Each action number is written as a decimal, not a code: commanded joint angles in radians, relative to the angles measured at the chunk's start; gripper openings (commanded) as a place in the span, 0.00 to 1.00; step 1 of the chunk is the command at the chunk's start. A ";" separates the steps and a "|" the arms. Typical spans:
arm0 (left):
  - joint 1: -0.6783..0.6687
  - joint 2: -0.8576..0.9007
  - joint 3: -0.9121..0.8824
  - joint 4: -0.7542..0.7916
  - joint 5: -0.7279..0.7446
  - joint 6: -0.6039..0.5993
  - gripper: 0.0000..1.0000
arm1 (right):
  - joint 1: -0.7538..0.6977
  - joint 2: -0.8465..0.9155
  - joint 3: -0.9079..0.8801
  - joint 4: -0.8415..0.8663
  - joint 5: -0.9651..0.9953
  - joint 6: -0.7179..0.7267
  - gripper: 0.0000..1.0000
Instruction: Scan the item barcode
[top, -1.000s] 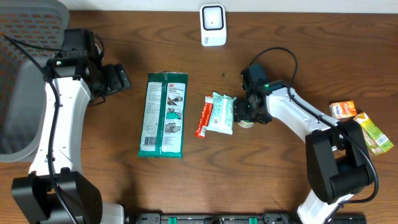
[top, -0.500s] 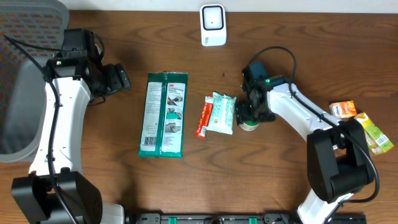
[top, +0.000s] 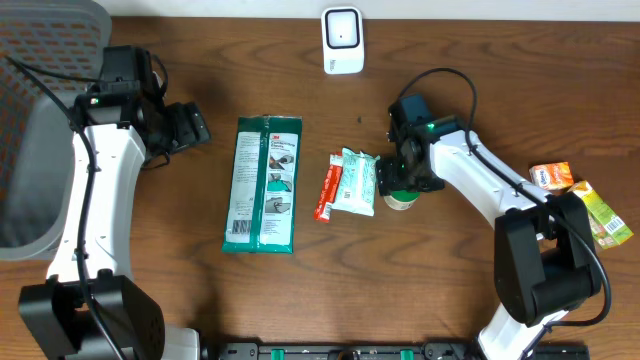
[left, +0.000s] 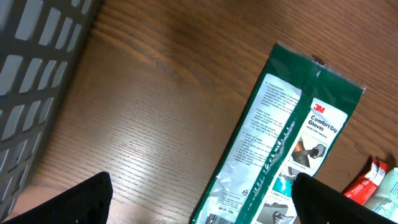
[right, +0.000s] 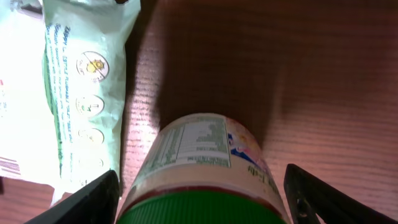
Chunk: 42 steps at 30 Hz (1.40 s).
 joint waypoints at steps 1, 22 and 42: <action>0.004 0.004 0.003 -0.006 -0.002 0.006 0.93 | 0.011 0.009 -0.019 0.009 0.018 -0.007 0.78; 0.004 0.004 0.003 -0.006 -0.002 0.006 0.92 | 0.019 0.010 -0.025 0.022 0.025 0.006 0.85; 0.004 0.004 0.003 -0.006 -0.002 0.006 0.92 | 0.019 0.010 -0.067 0.049 0.029 0.005 0.66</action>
